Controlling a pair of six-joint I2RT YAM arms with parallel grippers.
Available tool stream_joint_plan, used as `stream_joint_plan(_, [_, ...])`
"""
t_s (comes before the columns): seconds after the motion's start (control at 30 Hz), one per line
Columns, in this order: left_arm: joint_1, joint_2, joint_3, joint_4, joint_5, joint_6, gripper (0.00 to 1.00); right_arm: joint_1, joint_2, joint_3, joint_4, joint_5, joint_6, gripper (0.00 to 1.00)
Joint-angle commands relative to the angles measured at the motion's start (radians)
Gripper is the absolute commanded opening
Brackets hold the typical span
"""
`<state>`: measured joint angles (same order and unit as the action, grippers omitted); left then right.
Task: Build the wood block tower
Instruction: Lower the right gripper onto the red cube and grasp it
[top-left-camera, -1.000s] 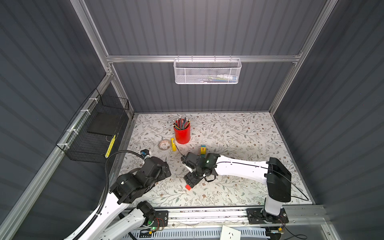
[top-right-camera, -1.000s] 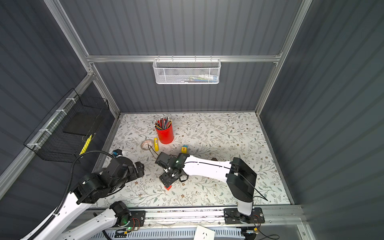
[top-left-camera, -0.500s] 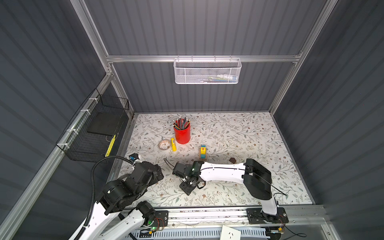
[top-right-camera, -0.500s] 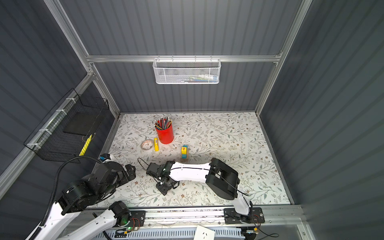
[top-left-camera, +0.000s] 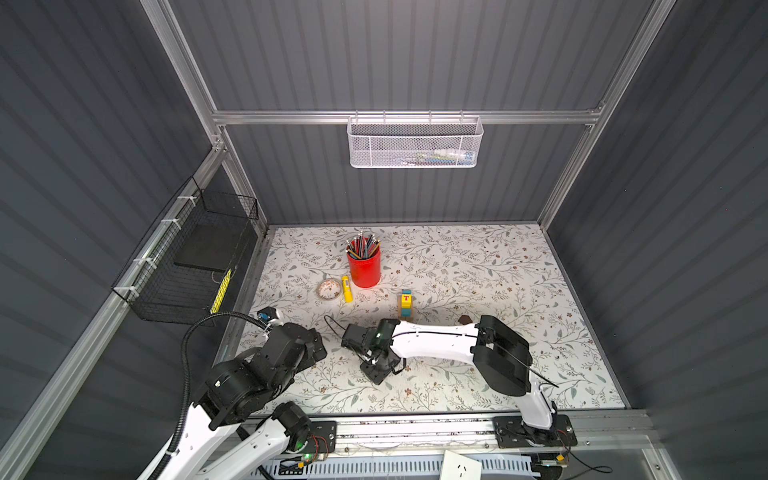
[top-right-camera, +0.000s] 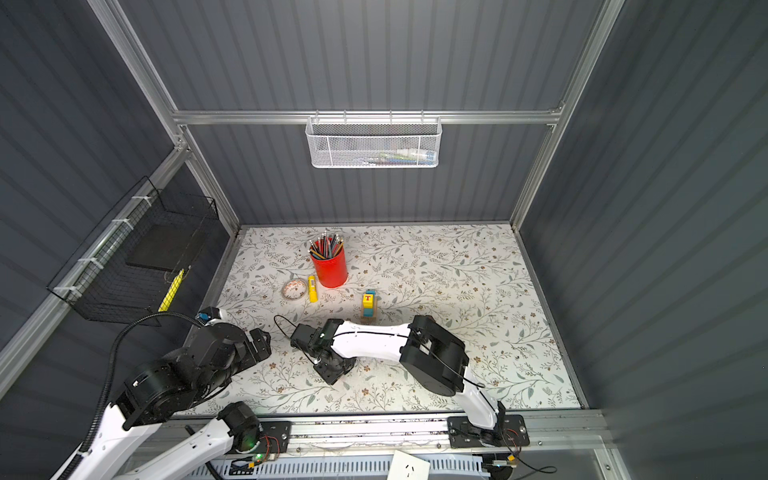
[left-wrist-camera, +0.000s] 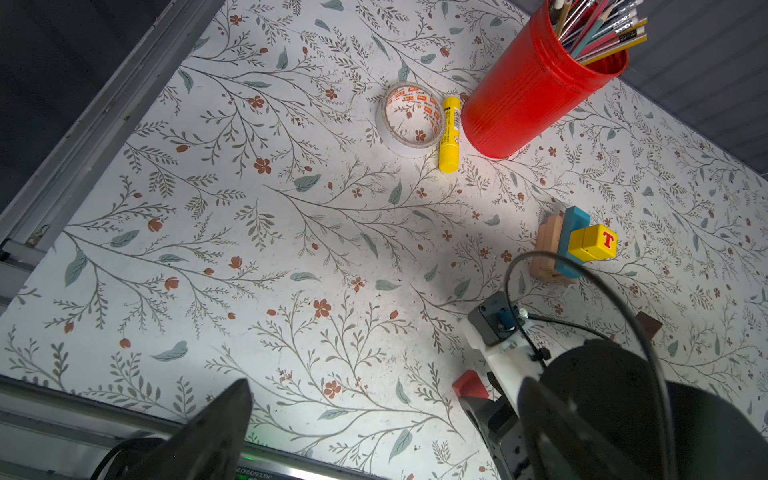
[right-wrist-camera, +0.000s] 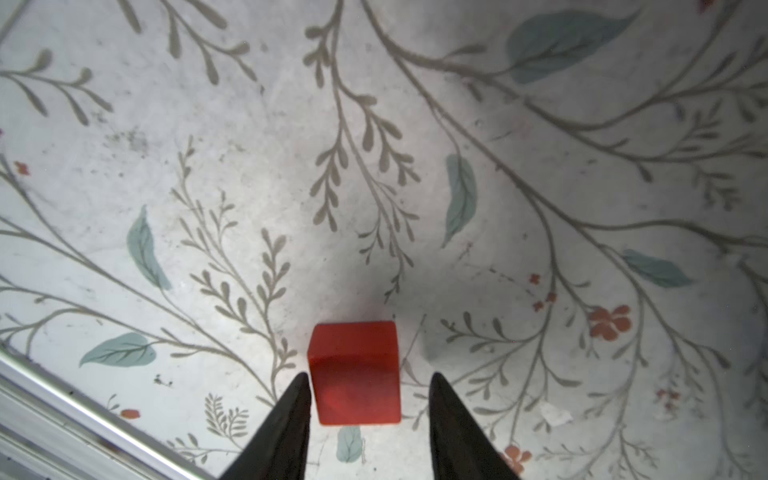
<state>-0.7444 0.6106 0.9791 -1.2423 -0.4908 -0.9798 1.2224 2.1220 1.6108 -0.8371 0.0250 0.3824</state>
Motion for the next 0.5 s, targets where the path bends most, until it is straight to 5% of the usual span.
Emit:
stream_joint_plan(0.0, [0.005,0.004,0.010,-0.017,-0.012,-0.010,0.99,-0.007,0.034,0.030,-0.043,-0.002,0.013,0.43])
stream_joint_plan(0.47, [0.006,0.003,0.009,-0.010,-0.008,-0.011,0.99,-0.009,0.071,0.061,-0.064,-0.021,0.030,0.32])
